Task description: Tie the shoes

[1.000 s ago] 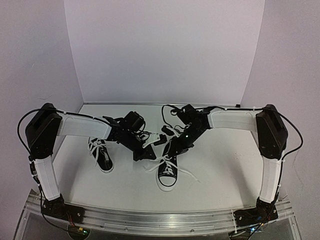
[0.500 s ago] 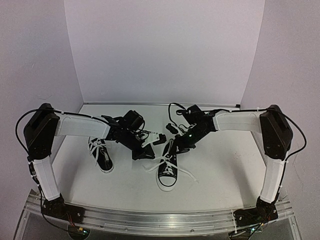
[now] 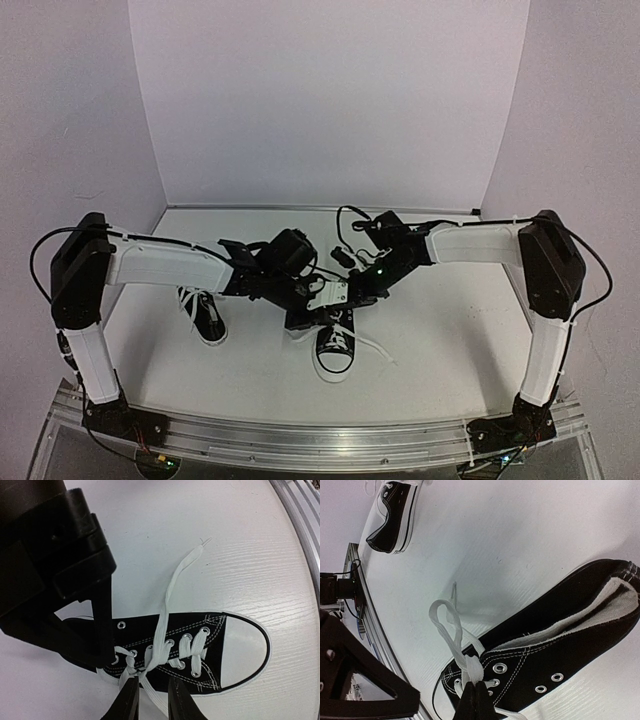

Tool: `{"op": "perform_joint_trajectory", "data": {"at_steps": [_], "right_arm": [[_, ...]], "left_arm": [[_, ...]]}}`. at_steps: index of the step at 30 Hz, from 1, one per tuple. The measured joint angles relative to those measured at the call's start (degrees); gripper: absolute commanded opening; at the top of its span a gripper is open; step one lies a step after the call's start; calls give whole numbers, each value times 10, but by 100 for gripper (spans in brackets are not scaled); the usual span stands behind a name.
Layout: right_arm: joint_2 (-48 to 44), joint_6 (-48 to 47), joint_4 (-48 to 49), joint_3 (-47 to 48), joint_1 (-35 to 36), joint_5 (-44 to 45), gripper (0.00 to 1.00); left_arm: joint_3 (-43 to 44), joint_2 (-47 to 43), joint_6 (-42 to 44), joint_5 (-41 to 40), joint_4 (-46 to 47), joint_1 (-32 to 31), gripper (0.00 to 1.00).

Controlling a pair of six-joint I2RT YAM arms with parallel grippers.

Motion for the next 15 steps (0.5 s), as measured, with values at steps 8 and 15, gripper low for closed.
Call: {"op": "perform_joint_trajectory", "data": {"at_steps": [8,15], "right_arm": [[0,-1,2,-9,0,-3,0],[0,-1,3,-10,-6,-3,0]], "left_arm": [[26,60,17,-14,4,0,24],[44,85,31,-14,4,-2,19]]}}
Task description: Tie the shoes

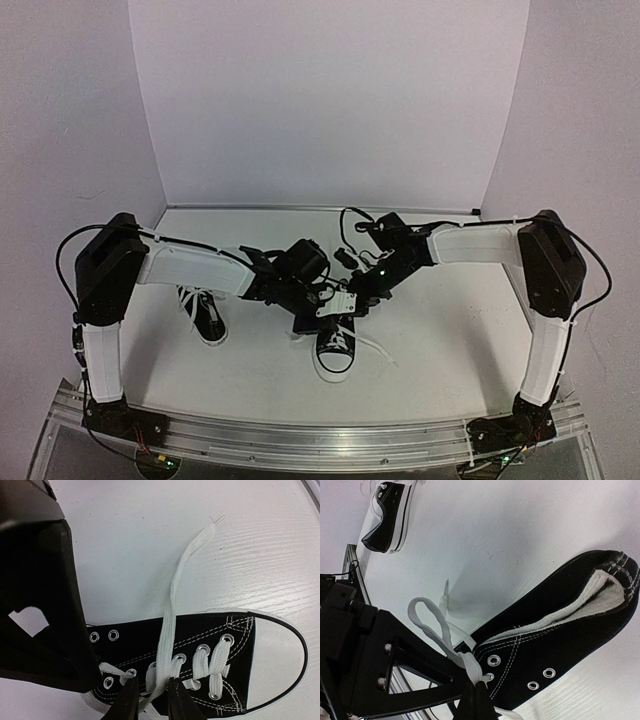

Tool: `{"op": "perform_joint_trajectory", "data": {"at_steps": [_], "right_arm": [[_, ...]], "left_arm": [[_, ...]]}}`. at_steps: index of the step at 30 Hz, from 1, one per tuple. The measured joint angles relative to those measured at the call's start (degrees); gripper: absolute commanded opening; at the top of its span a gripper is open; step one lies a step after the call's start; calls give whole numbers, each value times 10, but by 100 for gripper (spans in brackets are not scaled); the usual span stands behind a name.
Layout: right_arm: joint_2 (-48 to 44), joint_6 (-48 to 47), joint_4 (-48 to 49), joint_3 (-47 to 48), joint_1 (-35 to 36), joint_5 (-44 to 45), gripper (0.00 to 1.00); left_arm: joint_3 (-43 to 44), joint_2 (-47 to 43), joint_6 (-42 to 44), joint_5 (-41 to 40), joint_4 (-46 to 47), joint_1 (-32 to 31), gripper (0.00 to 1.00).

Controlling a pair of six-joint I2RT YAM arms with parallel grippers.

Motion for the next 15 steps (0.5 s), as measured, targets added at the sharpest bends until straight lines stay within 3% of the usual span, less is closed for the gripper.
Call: {"op": "perform_joint_trajectory", "data": {"at_steps": [12,15], "right_arm": [[0,0,0,0,-4,-5,0],[0,0,0,0,-4,-7,0]], "left_arm": [[0,1,24,-16,-6,0,1],[-6,-2,26,-20,-7,0,0]]}}
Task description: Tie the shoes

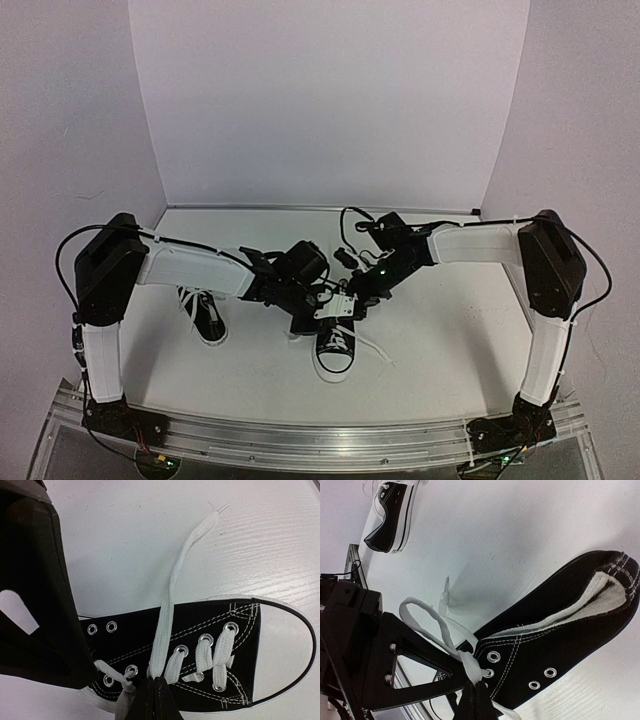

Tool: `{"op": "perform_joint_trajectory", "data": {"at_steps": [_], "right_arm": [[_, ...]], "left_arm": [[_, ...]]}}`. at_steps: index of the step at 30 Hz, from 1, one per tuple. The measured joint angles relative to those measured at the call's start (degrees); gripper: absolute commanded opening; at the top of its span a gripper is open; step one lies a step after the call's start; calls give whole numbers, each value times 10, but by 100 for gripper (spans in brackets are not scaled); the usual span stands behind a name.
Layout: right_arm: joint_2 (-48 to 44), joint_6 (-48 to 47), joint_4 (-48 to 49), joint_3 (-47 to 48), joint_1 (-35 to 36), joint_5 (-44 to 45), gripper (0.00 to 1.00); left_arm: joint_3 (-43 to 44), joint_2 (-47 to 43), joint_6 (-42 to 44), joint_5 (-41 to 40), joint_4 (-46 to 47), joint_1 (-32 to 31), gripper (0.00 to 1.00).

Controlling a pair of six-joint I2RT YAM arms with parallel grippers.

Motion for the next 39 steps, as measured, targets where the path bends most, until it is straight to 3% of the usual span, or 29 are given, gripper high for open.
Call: {"op": "perform_joint_trajectory", "data": {"at_steps": [12,39], "right_arm": [[0,1,0,0,0,-10,0],[0,19,3,0,-6,-17,0]], "left_arm": [[-30,-32,-47,3,30,1,0],[-72,-31,-256,45,165,39,0]]}}
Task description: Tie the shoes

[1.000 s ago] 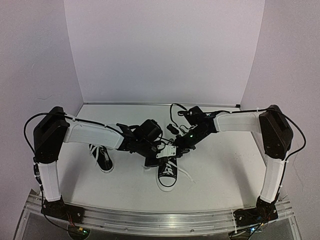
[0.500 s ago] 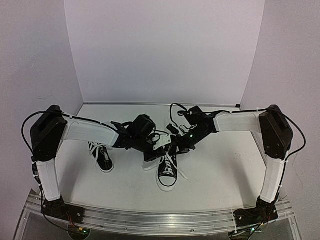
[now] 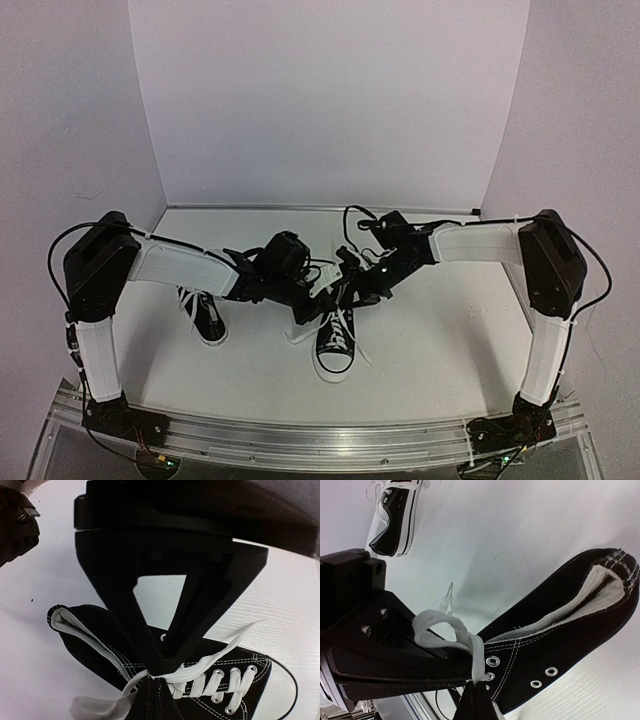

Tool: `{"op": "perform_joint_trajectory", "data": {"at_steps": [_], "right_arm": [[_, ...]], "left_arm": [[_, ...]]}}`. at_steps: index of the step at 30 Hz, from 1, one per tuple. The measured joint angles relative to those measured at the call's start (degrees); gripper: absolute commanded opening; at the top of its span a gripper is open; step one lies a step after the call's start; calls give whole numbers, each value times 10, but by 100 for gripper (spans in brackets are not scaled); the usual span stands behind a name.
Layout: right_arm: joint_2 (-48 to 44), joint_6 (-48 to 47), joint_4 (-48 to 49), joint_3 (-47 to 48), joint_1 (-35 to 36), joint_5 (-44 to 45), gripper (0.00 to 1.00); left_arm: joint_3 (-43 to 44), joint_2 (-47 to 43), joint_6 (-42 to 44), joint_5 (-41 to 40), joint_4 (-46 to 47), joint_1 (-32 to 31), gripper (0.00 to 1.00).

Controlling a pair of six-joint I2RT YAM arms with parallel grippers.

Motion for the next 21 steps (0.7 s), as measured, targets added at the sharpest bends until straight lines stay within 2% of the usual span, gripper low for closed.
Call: {"op": "perform_joint_trajectory", "data": {"at_steps": [21], "right_arm": [[0,14,36,-26,-13,-56,0]], "left_arm": [[-44,27,-168,11,123,7,0]]}}
